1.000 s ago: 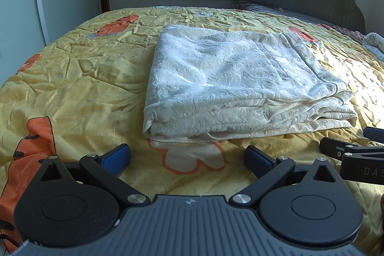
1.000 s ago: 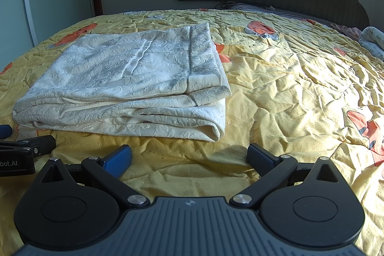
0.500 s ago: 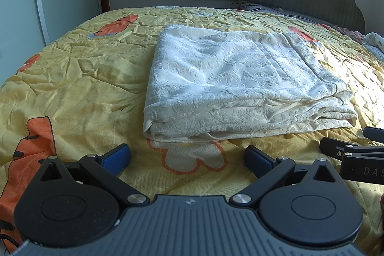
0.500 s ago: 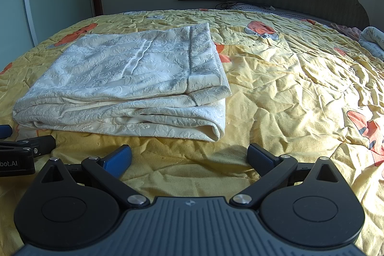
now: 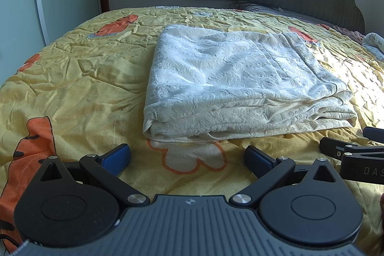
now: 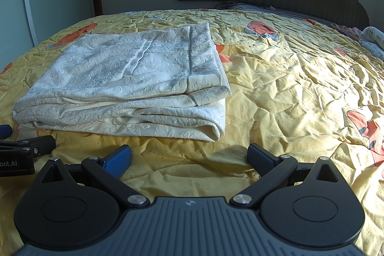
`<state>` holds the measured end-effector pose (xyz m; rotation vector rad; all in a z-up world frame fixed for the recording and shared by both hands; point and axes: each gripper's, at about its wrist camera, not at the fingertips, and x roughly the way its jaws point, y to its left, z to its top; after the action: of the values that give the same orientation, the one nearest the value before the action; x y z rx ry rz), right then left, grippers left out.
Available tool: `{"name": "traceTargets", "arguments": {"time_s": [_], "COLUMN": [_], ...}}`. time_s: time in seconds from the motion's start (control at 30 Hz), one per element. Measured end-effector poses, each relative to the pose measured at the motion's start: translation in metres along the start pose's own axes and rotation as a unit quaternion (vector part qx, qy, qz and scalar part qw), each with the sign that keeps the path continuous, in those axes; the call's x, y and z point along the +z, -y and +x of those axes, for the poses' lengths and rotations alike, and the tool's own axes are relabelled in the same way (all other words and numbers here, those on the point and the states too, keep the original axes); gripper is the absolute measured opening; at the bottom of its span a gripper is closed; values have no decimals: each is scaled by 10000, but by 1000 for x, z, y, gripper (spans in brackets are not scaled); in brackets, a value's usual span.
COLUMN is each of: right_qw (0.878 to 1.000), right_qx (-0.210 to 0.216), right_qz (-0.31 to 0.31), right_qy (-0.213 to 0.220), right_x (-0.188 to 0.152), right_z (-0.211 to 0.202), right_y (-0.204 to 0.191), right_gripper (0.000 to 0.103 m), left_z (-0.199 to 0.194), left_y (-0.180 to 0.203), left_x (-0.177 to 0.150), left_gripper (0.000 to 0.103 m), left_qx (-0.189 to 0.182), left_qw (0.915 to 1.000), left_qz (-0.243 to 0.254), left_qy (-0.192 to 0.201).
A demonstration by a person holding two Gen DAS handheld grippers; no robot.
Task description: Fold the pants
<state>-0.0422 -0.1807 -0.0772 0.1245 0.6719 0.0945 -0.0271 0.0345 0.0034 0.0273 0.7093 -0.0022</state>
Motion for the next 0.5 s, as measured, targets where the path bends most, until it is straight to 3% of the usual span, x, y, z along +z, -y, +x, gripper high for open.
{"name": "traceTargets", "arguments": {"time_s": [0.5], "right_qw": [10000], "right_qx": [0], "right_qz": [1], "right_qy": [-1], "right_x": [0], "right_z": [0], "right_y": [0], "right_gripper": [103], "left_z": [-1], "left_y": [-2], "left_x": [-1], "left_gripper": [103], "left_qx": [109], "left_qw": [9999], "left_qz": [-121], "left_qy": [28]}}
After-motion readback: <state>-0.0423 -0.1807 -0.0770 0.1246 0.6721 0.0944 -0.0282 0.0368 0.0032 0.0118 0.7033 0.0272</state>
